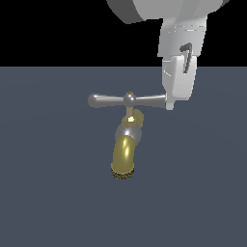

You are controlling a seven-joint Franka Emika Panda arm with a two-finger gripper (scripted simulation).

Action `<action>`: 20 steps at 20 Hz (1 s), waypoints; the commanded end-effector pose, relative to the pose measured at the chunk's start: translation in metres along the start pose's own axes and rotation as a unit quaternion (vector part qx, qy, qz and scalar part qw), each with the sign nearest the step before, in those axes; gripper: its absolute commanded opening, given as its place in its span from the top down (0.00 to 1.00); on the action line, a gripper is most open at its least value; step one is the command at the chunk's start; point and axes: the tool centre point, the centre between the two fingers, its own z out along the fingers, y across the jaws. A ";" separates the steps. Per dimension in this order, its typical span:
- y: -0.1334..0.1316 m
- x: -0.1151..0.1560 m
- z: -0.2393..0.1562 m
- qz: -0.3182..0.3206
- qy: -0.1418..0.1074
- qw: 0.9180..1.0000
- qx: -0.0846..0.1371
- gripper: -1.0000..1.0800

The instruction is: Turn on the faucet by rotating a designated handle.

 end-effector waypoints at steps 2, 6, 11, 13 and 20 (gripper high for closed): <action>0.012 0.000 0.000 -0.001 -0.002 1.000 -0.002 1.00; 0.022 -0.001 0.000 -0.001 -0.002 1.000 -0.002 1.00; 0.035 -0.002 0.000 -0.001 -0.002 1.000 -0.002 1.00; 0.040 -0.003 0.000 -0.001 -0.001 1.000 -0.002 1.00; 0.050 0.001 0.000 0.000 0.000 1.000 -0.001 1.00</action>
